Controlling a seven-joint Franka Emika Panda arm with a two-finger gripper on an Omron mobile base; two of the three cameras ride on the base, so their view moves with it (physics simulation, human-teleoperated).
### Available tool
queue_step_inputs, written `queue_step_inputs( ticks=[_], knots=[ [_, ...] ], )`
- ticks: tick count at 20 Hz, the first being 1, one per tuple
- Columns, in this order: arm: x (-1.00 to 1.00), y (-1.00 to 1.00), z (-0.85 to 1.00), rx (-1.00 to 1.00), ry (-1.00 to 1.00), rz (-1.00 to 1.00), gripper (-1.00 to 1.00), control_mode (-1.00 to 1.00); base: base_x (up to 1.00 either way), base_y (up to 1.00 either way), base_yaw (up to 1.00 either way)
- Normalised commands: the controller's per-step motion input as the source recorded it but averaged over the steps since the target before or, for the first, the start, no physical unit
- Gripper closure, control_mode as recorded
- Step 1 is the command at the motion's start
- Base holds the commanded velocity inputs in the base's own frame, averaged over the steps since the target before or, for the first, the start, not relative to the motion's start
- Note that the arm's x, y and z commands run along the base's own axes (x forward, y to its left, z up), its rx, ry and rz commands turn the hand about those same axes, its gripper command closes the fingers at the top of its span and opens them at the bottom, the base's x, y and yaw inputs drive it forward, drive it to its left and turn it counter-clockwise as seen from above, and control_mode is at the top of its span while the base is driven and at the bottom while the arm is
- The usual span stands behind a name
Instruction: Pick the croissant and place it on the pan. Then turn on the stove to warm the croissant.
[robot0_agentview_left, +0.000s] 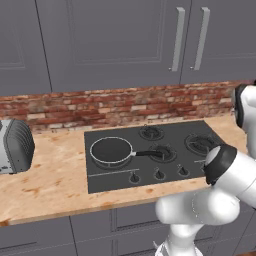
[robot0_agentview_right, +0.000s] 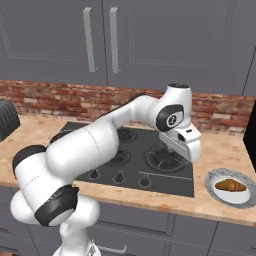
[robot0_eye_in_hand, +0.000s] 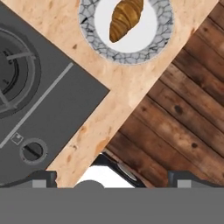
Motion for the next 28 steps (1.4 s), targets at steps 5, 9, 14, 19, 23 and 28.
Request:
queue_step_inputs(
  ticks=[5,9,14,19,23,28],
  knots=[
    [0.00,-0.42,-0.25,0.00,0.00,-0.08,-1.00,-1.00,0.00,0.00,0.00],
    [0.07,-0.36,-0.27,0.00,0.00,-0.08,-1.00,-1.00,0.00,0.00,0.00],
    [0.16,-0.32,-0.28,0.00,0.00,-0.08,-1.00,-1.00,0.00,0.00,0.00],
    [0.21,-0.29,-0.27,0.00,0.00,-0.08,-1.00,-1.00,0.00,0.00,0.00],
    [0.25,-0.24,-0.27,0.00,0.00,-0.10,-1.00,-1.00,0.00,0.00,0.00],
    [0.18,-0.22,-0.24,0.00,0.00,-0.09,-1.00,-1.00,0.00,0.00,0.00]
  ],
)
